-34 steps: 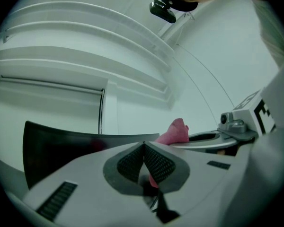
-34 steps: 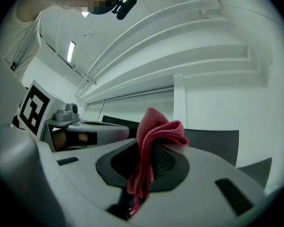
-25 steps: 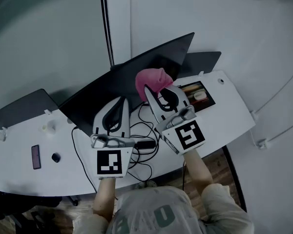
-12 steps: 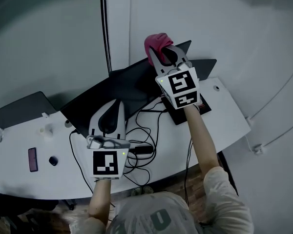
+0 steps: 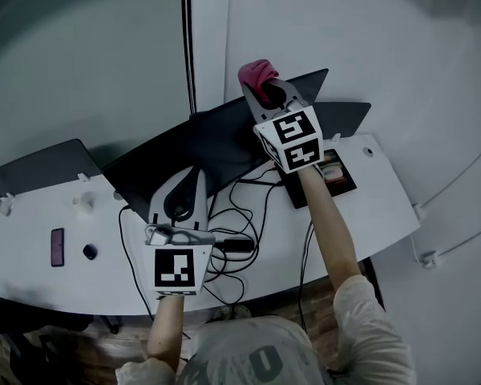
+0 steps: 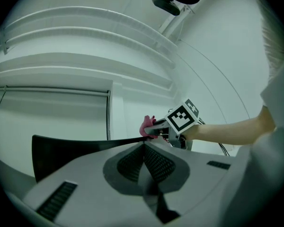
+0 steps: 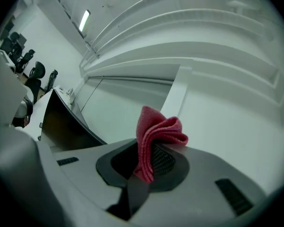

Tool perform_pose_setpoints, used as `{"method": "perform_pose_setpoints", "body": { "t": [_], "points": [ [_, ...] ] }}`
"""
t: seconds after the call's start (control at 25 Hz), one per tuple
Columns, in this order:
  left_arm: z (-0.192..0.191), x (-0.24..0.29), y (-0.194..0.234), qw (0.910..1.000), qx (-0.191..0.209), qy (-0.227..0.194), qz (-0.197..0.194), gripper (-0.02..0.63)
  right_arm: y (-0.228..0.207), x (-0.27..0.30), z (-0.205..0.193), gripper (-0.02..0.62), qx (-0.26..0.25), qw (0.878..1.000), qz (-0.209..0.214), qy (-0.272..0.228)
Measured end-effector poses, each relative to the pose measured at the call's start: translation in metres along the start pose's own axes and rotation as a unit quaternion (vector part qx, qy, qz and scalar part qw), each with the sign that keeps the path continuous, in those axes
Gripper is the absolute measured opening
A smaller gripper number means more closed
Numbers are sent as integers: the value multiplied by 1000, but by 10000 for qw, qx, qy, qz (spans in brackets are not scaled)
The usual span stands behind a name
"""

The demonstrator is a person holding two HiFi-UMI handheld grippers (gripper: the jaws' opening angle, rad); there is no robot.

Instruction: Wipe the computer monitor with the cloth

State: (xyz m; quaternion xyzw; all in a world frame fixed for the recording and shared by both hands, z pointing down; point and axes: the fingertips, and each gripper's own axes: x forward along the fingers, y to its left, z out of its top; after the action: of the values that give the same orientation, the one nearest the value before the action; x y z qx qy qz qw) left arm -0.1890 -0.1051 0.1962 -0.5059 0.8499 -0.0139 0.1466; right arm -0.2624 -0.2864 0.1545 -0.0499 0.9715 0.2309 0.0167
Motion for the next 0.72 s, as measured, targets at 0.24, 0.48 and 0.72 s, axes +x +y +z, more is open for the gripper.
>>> {"method": "perform_pose_setpoints", "body": {
  "t": [0.24,0.48,0.72],
  "points": [
    [-18,-2,-9,9991,-4,263,334,14,10,-1,-2,51,164,9994,265,-116],
    [-19,-2,-8,9989,-109,200,402,14,19,0,1,51,290,9990,314,-129],
    [-8,-17,10,9994,-185,22,304,14,54,-2,15,51,321,9985,395,-201]
  ]
}}
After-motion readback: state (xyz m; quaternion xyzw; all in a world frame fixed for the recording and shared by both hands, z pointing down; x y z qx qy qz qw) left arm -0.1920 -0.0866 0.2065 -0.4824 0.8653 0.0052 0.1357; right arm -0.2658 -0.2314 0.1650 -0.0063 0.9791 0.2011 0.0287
